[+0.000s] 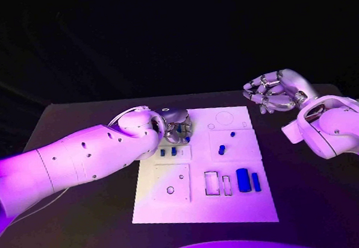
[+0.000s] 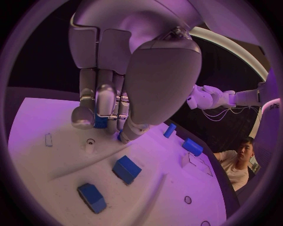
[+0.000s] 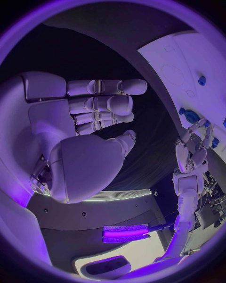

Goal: Assemble the parts on the task board

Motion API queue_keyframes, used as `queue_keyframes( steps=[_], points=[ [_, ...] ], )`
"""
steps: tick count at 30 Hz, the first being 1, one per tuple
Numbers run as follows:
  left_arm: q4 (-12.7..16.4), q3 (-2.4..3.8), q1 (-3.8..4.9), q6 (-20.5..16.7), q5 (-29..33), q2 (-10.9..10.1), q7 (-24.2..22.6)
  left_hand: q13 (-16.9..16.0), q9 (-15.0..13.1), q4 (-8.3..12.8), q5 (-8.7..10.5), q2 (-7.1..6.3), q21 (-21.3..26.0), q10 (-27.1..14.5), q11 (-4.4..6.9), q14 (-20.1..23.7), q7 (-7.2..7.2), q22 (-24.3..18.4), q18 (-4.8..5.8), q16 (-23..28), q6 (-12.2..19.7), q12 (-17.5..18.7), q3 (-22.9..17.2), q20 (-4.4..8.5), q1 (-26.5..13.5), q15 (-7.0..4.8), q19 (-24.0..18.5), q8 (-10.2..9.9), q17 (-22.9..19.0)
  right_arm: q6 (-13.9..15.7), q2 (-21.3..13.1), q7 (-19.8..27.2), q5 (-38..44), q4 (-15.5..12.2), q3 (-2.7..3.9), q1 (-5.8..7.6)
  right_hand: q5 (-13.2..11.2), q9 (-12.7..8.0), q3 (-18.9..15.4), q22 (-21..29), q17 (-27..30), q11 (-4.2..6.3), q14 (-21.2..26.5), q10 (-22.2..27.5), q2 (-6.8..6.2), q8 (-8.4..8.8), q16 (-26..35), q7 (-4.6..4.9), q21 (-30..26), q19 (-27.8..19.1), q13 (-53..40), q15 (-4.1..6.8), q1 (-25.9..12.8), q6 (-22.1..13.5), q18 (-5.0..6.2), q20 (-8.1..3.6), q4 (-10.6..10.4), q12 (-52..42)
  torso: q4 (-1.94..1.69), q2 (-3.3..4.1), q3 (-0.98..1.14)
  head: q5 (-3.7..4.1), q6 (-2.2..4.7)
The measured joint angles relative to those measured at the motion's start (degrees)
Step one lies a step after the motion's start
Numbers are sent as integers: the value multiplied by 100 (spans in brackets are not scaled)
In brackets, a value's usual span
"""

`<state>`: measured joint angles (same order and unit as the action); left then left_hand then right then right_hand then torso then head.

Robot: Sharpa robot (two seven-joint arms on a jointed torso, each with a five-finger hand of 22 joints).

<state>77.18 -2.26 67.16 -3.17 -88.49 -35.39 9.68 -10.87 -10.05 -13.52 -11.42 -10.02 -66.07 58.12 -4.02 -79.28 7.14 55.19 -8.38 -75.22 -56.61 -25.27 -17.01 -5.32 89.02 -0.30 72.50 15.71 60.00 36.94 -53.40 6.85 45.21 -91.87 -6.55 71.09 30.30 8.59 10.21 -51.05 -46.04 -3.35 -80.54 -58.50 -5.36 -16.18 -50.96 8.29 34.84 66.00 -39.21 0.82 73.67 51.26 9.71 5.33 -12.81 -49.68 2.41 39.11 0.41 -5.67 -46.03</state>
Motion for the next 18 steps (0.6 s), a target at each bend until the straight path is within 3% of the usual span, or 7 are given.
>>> queue_keyframes(
  steps=[18],
  points=[
    [-53,1,3,70,81,37,10,88,40,80,0,38,-28,103,21,0,-5,38,-3,-22,-138,101,-190,0,37,0,0,-67,-39,2,3,3,79,-2,0,0,0,0,0,0,1,0,0,0,0,0,0,-1,0,0,0,0,0,1,0,0,0,0,-4,-2,-2,0,-17]
  ],
)
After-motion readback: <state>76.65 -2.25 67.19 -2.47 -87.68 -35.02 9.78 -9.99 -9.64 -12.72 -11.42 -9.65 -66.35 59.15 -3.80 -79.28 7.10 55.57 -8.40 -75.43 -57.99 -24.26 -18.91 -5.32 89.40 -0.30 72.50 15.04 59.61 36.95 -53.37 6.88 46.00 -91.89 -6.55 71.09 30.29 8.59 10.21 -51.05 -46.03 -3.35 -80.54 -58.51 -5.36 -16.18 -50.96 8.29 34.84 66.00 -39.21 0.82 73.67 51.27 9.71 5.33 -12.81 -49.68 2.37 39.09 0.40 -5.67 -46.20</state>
